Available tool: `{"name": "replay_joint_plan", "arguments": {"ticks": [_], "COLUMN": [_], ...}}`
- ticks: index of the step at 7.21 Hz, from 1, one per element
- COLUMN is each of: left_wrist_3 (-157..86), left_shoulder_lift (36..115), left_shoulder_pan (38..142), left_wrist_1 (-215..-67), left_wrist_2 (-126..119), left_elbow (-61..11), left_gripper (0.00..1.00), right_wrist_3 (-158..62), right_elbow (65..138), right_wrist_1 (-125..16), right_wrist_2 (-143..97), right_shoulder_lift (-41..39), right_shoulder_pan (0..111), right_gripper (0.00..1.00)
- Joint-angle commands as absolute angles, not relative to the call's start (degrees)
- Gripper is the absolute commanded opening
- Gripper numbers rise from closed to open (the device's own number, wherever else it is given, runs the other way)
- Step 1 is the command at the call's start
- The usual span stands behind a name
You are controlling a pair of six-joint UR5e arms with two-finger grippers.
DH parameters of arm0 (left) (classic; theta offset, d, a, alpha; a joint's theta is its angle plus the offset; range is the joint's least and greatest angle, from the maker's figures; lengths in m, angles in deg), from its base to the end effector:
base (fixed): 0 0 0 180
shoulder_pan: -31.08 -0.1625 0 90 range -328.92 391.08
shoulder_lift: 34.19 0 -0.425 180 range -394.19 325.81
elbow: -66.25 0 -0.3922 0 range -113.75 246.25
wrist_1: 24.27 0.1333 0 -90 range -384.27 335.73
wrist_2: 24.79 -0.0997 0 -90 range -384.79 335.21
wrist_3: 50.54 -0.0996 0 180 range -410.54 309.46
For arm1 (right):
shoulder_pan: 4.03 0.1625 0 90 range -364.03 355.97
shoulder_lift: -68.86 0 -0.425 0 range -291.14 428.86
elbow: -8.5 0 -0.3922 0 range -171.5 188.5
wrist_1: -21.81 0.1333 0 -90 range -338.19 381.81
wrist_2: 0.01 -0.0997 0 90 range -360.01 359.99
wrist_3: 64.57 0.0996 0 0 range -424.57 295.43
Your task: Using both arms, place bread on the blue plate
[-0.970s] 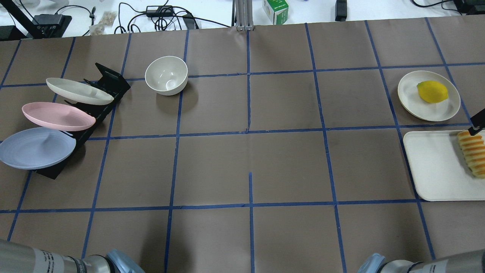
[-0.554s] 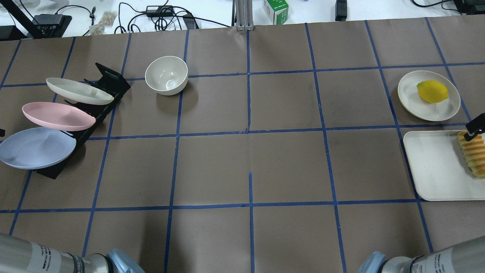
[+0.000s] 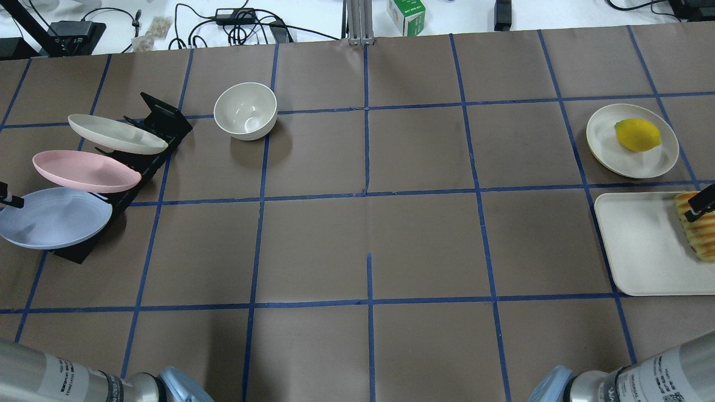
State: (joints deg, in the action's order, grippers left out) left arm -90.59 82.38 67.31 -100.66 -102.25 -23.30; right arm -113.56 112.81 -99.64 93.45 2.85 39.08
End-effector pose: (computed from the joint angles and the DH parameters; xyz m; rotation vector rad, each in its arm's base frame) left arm 0.4074 -0.4905 0.2534 0.3723 -2.8093 0.0152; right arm -0.3275 -0.4809 0.1971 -0.0622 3.0866 0.1930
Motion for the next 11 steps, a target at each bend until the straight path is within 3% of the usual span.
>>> {"name": "replay_joint_plan", "arguments": {"ticks": [1,2,3,5,6,8,9,11], "left_wrist_3": [-89.5,-89.6,-89.6,-89.7,-89.8,-89.9,-89.9,-89.8], "left_shoulder_lift": [82.4,82.4,82.4,82.3,82.0,81.1,80.5,78.4], "left_shoulder_pan": [67.4,67.3,67.3,67.3,67.3,67.4,67.4,67.6], "left_wrist_1": [-101.3,-101.3,-101.3,-101.2,-101.2,-101.1,-101.4,-103.4], "left_wrist_2": [-102.7,-102.9,-103.1,-103.5,-103.5,-103.6,-103.7,-108.4], "left_elbow": [-23.9,-23.8,-23.5,-22.9,-22.8,-22.6,-22.1,-22.0], "left_gripper": [0.59,0.38,0.23,0.00,0.00,0.00,0.00,0.00], "right_wrist_3": [-114.0,-114.1,-114.1,-114.2,-114.2,-114.1,-114.1,-113.9], "right_elbow": [112.8,113.2,114.0,114.3,114.3,114.1,114.0,113.4], "right_wrist_1": [-99.4,-99.7,-99.7,-100.4,-100.4,-100.9,-100.8,-100.4], "right_wrist_2": [93.4,93.3,93.0,93.3,93.1,93.2,93.2,92.7], "right_shoulder_lift": [3.6,3.7,3.7,3.6,3.6,3.9,3.9,3.6], "right_shoulder_pan": [39.0,39.0,39.0,39.0,39.0,39.0,39.0,39.3], "right_gripper": [1.00,1.00,1.00,1.00,0.95,0.45,0.26,0.04]}}
